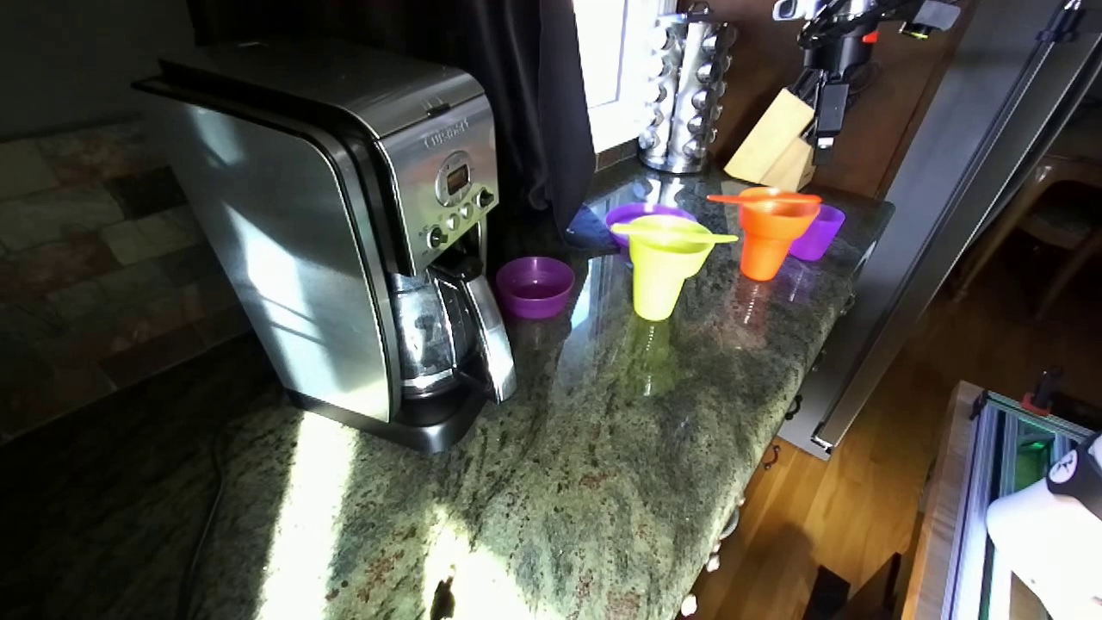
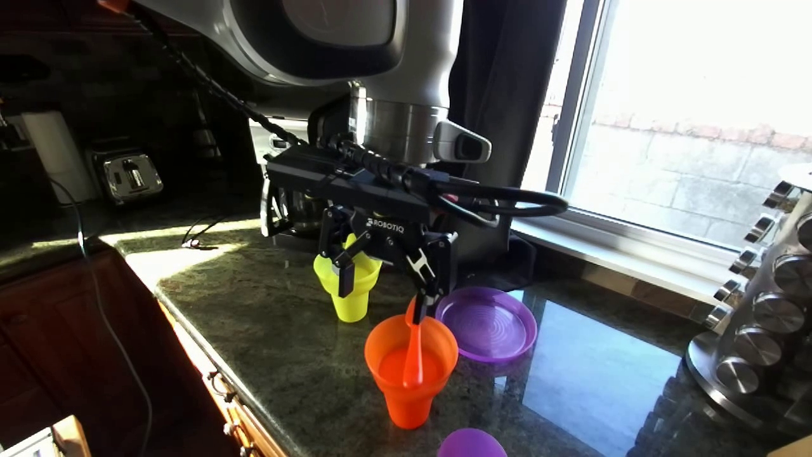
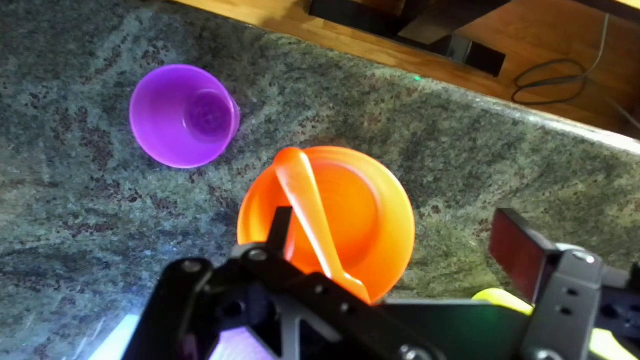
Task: Pick up the orange bowl and place it on top of the orange cup, pick up the orange knife and place it on top of the orange bowl
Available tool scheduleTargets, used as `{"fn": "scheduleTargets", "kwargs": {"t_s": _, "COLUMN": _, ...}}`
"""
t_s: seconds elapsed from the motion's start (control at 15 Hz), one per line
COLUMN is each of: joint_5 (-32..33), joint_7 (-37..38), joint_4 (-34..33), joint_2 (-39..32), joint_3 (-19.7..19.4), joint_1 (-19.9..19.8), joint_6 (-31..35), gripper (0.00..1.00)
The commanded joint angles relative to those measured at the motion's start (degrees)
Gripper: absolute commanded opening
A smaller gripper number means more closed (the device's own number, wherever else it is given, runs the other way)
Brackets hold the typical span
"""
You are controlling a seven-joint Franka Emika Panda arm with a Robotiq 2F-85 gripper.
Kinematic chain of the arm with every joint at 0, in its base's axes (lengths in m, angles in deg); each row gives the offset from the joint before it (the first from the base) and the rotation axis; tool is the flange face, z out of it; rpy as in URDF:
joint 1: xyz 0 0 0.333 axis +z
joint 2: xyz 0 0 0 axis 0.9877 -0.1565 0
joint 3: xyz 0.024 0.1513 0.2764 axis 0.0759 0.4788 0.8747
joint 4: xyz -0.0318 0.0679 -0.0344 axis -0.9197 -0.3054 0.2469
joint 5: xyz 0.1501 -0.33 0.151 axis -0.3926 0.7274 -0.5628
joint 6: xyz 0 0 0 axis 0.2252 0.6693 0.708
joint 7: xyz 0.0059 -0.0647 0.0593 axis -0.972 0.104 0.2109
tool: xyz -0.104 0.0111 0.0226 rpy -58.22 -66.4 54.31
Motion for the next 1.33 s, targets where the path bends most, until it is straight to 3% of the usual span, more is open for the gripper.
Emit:
{"fn": "scheduleTargets", "kwargs": {"t_s": 0.0, "joint_5": -0.78, "joint_7": 4.75, "joint_4": 2.12, "joint_2": 0.82, "joint_3": -0.10, "joint_1": 1.10, "joint_6": 3.69, "gripper": 1.00}}
{"fn": "scheduleTargets", "kwargs": {"t_s": 0.27, "joint_5": -1.50, "joint_7": 8.08, "joint_4": 2.75, "joint_2": 0.23, "joint_3": -0.11, "joint_1": 1.90, "joint_6": 8.11, "gripper": 1.00}}
{"fn": "scheduleTargets", "kwargs": {"t_s": 0.73, "joint_5": -1.90, "joint_7": 6.69, "joint_4": 3.07, "joint_2": -0.83, "joint_3": -0.39, "joint_1": 2.47, "joint_6": 13.86, "gripper": 1.00}}
{"fn": "scheduleTargets", "kwargs": {"t_s": 0.8, "joint_5": -0.75, "joint_7": 7.10, "joint_4": 1.40, "joint_2": -1.03, "joint_3": -0.17, "joint_1": 2.26, "joint_6": 11.36, "gripper": 1.00}}
{"fn": "scheduleTargets", "kwargs": {"t_s": 1.27, "joint_5": -0.76, "joint_7": 7.10, "joint_4": 1.86, "joint_2": -1.23, "joint_3": -0.15, "joint_1": 2.31, "joint_6": 12.36, "gripper": 1.00}}
